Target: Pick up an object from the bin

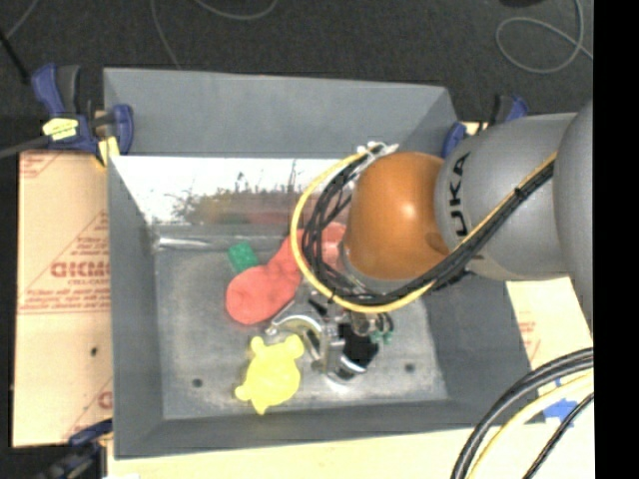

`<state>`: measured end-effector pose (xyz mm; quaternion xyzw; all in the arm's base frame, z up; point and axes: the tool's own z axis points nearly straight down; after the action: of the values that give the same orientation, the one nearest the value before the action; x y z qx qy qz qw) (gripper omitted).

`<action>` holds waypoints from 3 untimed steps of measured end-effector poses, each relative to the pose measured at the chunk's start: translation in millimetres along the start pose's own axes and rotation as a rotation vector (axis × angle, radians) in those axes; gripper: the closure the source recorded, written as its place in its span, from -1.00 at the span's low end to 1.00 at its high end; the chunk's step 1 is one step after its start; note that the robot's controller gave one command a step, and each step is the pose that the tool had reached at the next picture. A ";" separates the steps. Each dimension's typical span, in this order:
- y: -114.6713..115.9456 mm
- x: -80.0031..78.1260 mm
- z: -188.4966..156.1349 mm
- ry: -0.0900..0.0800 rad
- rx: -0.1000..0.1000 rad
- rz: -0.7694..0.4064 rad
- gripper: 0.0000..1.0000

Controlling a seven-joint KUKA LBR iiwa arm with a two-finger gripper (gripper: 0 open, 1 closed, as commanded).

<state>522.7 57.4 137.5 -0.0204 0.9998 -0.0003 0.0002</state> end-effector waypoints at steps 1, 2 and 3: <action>19.2 -0.7 8.5 0.000 -0.001 -0.180 -1.00; 29.3 2.5 -15.0 0.000 -0.002 -0.173 -1.00; 46.0 19.5 0.3 -0.012 -0.002 -0.188 -1.00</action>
Offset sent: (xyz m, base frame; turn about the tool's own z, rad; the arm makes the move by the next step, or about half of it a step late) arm -0.0056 0.0349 0.0308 -0.1524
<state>501.3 102.5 137.2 -0.1144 0.9934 0.0007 0.0061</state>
